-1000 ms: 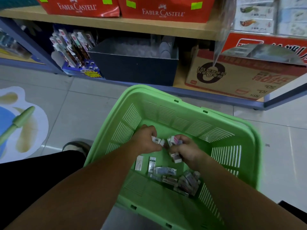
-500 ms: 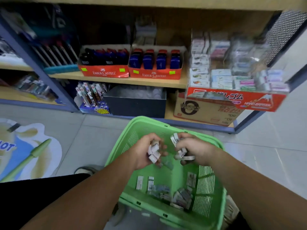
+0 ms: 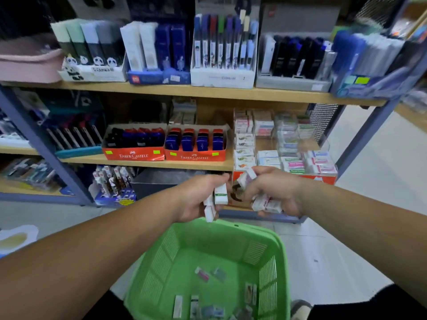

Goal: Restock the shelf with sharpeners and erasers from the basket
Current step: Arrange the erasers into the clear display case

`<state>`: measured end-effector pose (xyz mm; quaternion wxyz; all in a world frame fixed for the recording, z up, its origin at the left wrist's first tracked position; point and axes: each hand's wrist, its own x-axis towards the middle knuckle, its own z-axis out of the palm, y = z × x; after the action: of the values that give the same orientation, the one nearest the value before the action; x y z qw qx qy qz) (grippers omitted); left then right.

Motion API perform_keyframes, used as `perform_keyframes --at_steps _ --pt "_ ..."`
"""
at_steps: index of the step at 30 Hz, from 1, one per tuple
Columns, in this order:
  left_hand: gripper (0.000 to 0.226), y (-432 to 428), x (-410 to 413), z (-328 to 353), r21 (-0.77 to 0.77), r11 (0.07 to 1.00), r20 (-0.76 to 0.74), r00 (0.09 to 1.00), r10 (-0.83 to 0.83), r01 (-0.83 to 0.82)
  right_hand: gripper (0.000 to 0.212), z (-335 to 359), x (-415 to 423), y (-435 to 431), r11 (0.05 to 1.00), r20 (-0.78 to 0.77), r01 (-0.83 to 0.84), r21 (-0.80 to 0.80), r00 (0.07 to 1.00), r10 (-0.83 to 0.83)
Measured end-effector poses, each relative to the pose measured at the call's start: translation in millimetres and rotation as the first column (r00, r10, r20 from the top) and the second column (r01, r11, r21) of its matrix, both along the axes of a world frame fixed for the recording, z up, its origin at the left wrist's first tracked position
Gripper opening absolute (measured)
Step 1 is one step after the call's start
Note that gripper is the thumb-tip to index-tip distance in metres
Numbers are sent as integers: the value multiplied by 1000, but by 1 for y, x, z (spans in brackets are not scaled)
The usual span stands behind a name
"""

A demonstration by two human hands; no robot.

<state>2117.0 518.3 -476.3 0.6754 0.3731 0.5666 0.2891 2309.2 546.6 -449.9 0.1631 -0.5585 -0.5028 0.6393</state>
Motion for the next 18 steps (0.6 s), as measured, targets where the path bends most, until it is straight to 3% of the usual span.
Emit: perform_keyframes --at_steps 7,12,15,18 --pt "13 42 8 7 73 997 78 997 -6 1 43 -14 16 34 994 -132 108 -22 985 -110" --pt "10 73 17 -8 117 991 59 996 63 -69 32 -25 27 45 983 -151 176 -52 972 -182" --pt "9 83 22 -9 160 983 95 993 71 -85 49 -25 33 49 976 -175 198 -88 962 -210" --pt "10 86 24 -11 203 975 96 993 73 -91 34 -22 37 50 977 -191 197 -83 959 -209"
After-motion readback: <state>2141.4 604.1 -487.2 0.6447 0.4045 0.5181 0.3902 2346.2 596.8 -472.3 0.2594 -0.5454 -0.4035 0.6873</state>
